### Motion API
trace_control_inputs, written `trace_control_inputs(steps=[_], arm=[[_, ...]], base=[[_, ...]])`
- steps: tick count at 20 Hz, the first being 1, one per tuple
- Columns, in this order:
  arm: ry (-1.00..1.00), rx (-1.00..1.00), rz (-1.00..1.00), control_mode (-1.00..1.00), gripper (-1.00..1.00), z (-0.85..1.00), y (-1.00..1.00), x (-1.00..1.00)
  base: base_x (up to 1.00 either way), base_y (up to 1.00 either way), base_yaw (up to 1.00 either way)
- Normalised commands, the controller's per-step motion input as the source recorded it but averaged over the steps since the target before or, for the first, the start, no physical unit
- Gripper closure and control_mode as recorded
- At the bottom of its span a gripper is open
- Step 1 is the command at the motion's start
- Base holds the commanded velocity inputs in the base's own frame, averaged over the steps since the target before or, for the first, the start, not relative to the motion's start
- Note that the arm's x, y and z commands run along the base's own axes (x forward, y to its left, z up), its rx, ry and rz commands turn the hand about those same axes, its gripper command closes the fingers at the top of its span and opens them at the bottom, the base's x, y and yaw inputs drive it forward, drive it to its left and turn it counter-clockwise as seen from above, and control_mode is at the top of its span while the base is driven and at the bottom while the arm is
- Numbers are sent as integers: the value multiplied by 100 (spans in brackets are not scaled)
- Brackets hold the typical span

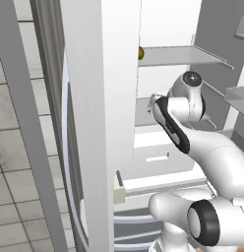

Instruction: Take the fish out of the fridge, briefly rinse it in the sink, and place it on the tray next to the sink.

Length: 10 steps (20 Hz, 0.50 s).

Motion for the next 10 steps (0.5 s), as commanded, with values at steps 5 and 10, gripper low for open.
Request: trace_control_inputs(steps=[5, 10], arm=[[0, 0, 1, -100, -100, -13, 0, 2], [0, 0, 0, -100, -100, -8, 0, 8]], base=[[0, 0, 0], [0, 0, 0]])
